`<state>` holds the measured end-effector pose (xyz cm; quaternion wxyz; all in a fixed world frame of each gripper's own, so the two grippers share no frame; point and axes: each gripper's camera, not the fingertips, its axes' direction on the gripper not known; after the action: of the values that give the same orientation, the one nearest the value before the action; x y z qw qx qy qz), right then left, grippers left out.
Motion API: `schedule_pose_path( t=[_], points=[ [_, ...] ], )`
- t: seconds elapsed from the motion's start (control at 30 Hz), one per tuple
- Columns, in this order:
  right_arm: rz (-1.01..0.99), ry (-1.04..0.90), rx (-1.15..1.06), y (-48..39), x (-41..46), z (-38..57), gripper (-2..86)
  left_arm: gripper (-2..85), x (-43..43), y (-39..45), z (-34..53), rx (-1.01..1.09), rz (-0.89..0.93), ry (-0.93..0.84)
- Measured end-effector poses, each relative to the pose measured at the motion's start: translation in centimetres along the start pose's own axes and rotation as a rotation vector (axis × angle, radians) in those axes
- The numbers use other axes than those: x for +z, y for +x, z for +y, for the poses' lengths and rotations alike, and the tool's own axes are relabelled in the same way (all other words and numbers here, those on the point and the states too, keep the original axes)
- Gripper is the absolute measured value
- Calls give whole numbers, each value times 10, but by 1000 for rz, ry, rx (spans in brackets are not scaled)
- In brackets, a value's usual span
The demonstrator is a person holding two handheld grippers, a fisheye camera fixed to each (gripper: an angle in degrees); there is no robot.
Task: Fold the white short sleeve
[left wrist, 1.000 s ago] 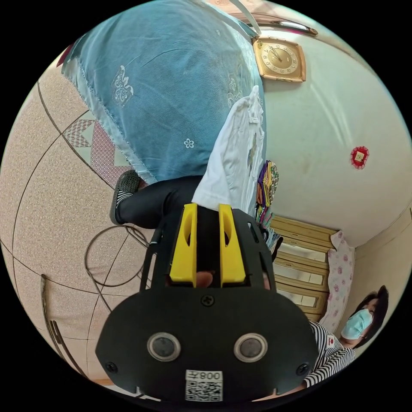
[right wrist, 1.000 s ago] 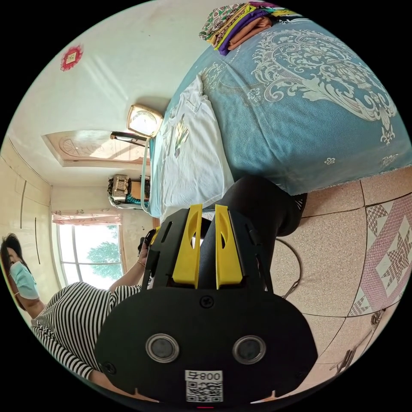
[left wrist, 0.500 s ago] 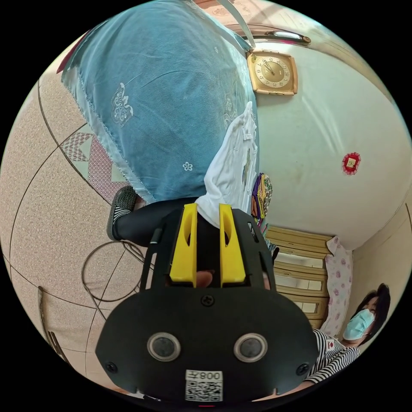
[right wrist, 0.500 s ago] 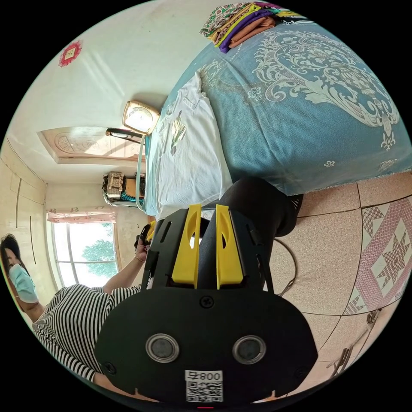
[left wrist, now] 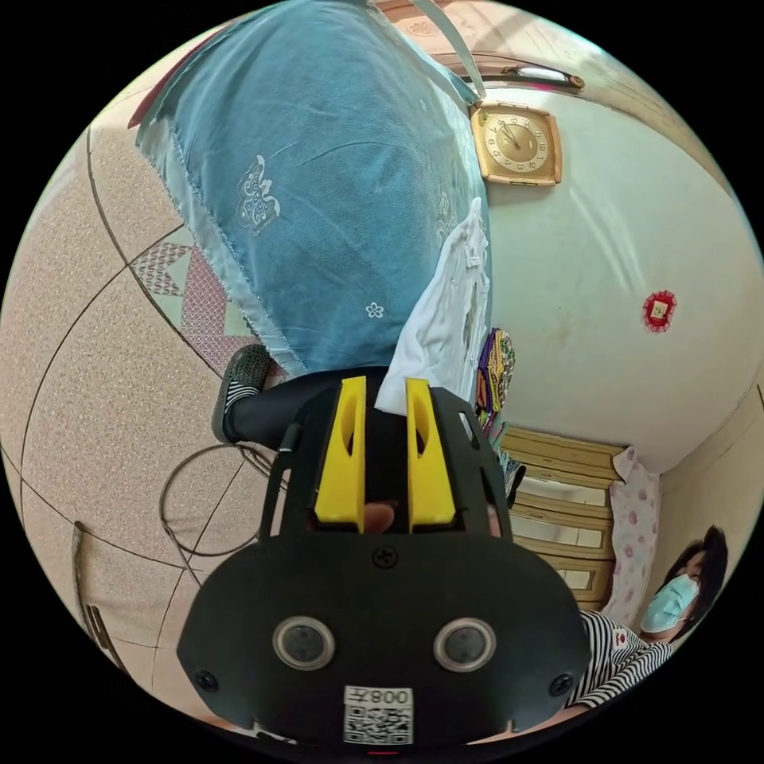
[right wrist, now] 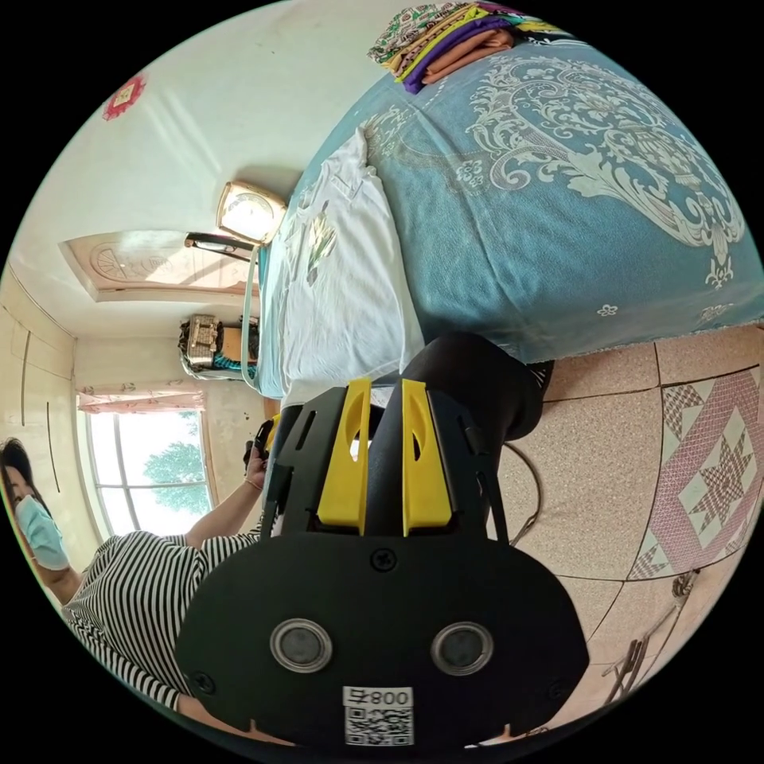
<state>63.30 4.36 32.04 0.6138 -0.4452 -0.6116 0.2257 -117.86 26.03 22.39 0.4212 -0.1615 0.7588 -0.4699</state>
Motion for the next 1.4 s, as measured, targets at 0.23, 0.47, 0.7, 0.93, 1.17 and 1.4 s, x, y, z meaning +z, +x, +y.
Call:
schedule_pose_path(
  t=[0.23,0.47,0.7,0.93,1.17,1.4],
  points=[
    [82,-14,-11,-10,15,-15,80,83,29,14,-3,76,52,-88],
    [186,-83,-68,-33,56,-40,89,71,39,20,2,101,51,-102],
    [374,-176,-113,-49,108,-69,91,71,43,22,10,120,62,-106],
    [453,-288,-103,-43,152,-87,95,70,51,26,20,135,69,-105],
    [430,-338,-86,-30,160,-96,56,34,59,32,32,136,52,-109],
    [327,-306,-129,-25,125,-87,24,22,57,42,48,166,110,-100]
  ],
)
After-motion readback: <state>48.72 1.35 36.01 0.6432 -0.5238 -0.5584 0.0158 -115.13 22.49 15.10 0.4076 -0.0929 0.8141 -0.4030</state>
